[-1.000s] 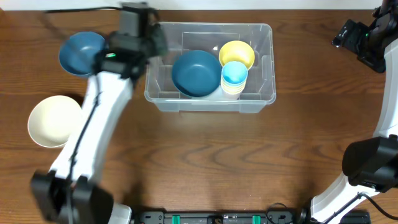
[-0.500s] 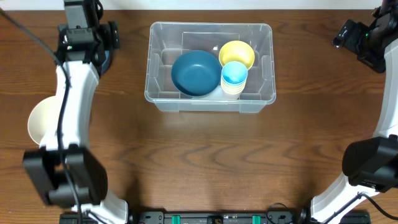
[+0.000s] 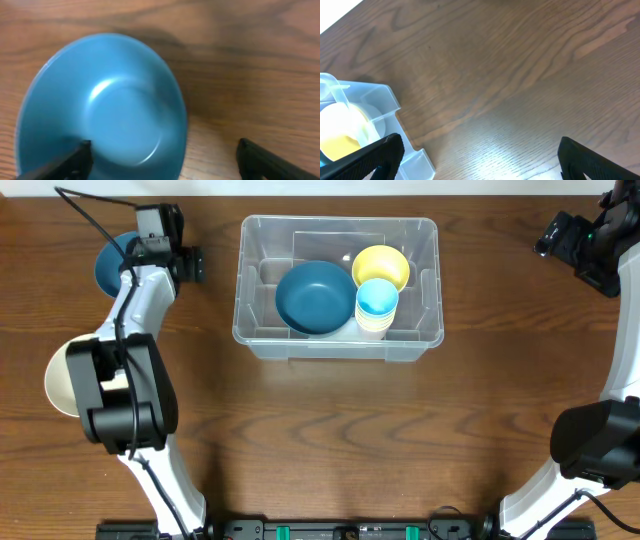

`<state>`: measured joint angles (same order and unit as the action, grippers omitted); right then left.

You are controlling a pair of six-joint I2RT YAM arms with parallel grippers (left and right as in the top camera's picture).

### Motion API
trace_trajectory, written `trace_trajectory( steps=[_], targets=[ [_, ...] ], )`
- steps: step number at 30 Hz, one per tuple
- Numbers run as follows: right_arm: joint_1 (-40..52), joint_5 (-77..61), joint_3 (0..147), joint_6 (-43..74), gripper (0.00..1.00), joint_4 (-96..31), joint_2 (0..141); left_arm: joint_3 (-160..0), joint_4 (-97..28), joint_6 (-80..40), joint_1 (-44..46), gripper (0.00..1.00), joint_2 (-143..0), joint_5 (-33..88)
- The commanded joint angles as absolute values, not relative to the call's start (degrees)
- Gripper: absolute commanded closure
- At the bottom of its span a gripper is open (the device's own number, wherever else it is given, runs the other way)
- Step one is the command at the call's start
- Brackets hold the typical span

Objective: Pack container
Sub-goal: 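Move the left gripper to the back blue bowl and grasp its rim, then carry the blue bowl into the container and nest it on the other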

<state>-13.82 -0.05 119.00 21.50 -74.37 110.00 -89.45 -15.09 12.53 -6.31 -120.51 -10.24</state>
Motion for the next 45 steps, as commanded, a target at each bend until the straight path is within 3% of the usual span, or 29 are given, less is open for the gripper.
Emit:
trace_trajectory(
  steps=[1, 3, 6, 9, 12, 14, 15, 23, 30, 39, 45],
  targets=[
    [-14.20, 0.19, 119.90, 22.24, 0.01, -74.43, 109.84, -89.60, -14.39, 13.23, -7.22, 0.23, -122.98, -9.85],
    [-14.20, 0.19, 119.90, 22.24, 0.01, -74.41, 109.84, -89.60, -14.41, 13.23, -7.29, 0.32, -124.05, -9.85],
    [-14.20, 0.19, 119.90, 22.24, 0.01, -74.41, 109.84, -89.43, -14.44, 13.21, -7.27, 0.33, -124.75, -9.82],
    [-14.20, 0.19, 119.90, 22.24, 0.01, -74.41, 109.84, -89.43, -14.44, 13.21, -7.27, 0.47, -124.97, -9.63],
    [-14.20, 0.19, 119.90, 22.24, 0.01, -74.41, 109.84, -89.43, -14.41, 13.23, -7.27, 0.69, -124.95, -9.65],
    [-14.20, 0.19, 119.90, 22.24, 0.01, -74.41, 109.84, -89.43, -14.50, 13.21, -7.27, 0.91, -124.95, -9.65],
    [-14.20, 0.19, 119.90, 22.24, 0.01, -74.41, 109.84, -89.43, -14.66, 13.19, -7.27, 0.94, -124.95, -9.65],
    [-14.20, 0.19, 119.90, 22.24, 0.01, -74.41, 109.84, -89.45, -16.45, 8.88, -7.27, 0.94, -121.89, -9.65],
    [-14.20, 0.19, 119.90, 22.24, 0.01, -74.41, 109.84, -89.45, -17.58, 0.91, -7.20, 0.94, -109.23, -9.10],
    [-14.20, 0.19, 119.90, 22.24, 0.01, -74.41, 109.84, -89.45, -20.36, 0.12, -2.98, 0.94, -90.02, 18.72],
    [-14.20, 0.19, 119.90, 22.24, 0.01, -74.41, 109.84, -89.43, -22.48, 2.90, 8.45, 0.94, -87.26, 22.06]
  ],
)
